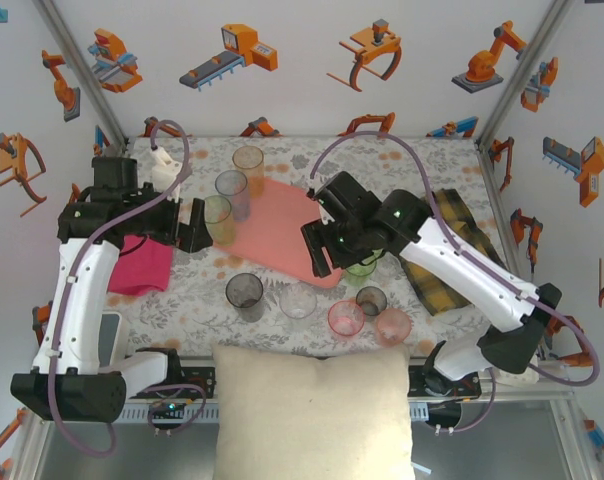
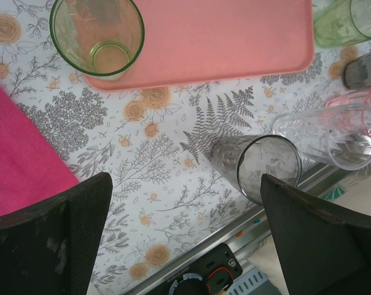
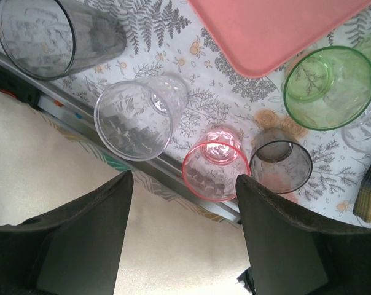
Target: Place the glasses into the tray
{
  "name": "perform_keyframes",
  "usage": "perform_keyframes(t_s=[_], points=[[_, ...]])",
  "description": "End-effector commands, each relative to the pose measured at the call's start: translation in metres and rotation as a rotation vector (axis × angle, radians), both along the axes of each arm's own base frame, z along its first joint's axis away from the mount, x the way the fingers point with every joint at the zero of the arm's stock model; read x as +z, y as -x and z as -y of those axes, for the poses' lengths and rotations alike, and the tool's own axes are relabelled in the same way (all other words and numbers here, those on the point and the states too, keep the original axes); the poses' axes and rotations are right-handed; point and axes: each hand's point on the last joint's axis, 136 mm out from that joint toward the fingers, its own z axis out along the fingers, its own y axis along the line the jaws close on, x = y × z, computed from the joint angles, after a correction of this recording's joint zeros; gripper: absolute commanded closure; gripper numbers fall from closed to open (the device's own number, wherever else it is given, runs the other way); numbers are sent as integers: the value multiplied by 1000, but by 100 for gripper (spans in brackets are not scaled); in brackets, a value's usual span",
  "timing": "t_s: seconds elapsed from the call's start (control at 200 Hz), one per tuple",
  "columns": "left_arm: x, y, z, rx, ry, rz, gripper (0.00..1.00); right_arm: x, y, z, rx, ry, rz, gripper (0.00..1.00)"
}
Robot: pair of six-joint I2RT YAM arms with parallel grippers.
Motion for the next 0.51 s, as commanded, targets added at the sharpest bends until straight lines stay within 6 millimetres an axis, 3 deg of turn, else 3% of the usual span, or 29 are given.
perform_keyframes(t_s=[0.0, 0.501], points=[[6, 3, 3, -21, 41, -14, 0, 12, 8, -4, 18, -87, -5, 37], [7, -1, 2, -12, 58, 0, 0, -40, 0, -32, 12, -89, -33, 42]])
